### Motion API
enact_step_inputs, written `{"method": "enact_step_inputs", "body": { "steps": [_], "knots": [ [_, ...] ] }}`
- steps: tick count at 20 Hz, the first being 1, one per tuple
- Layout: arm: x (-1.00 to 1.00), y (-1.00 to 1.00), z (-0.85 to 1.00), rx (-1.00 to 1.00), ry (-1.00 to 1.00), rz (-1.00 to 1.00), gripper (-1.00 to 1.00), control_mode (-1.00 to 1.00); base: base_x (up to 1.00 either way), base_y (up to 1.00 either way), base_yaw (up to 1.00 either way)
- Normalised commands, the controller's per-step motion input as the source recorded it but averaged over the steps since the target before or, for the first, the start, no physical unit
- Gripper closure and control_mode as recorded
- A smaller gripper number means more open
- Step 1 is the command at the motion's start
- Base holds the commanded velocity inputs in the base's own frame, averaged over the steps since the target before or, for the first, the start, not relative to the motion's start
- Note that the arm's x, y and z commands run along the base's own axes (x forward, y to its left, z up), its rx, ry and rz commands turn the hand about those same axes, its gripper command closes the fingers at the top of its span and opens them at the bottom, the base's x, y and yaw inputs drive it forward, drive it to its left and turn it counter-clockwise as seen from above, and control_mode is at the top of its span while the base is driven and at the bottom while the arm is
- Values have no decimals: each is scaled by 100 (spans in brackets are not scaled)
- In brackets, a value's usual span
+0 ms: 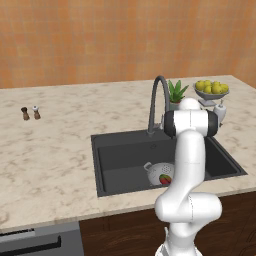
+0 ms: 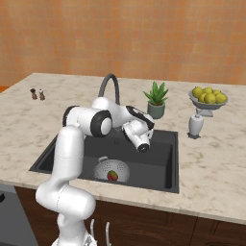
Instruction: Put the colander in the sink, put the mango in the colander, and turn on the sink faucet and pour water over the colander.
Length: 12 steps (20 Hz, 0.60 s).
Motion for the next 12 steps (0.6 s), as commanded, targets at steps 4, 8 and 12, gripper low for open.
{"method": "enact_step_inputs", "body": {
  "steps": [4, 8, 12],
  "knots": [
    [0, 15, 0, 0, 0, 3, -100, -100, 0, 0, 0],
    [2, 4, 0, 0, 0, 0, -100, -100, 0, 0, 0],
    [13, 14, 1, 0, 0, 0, -100, -100, 0, 0, 0]
  ]
}}
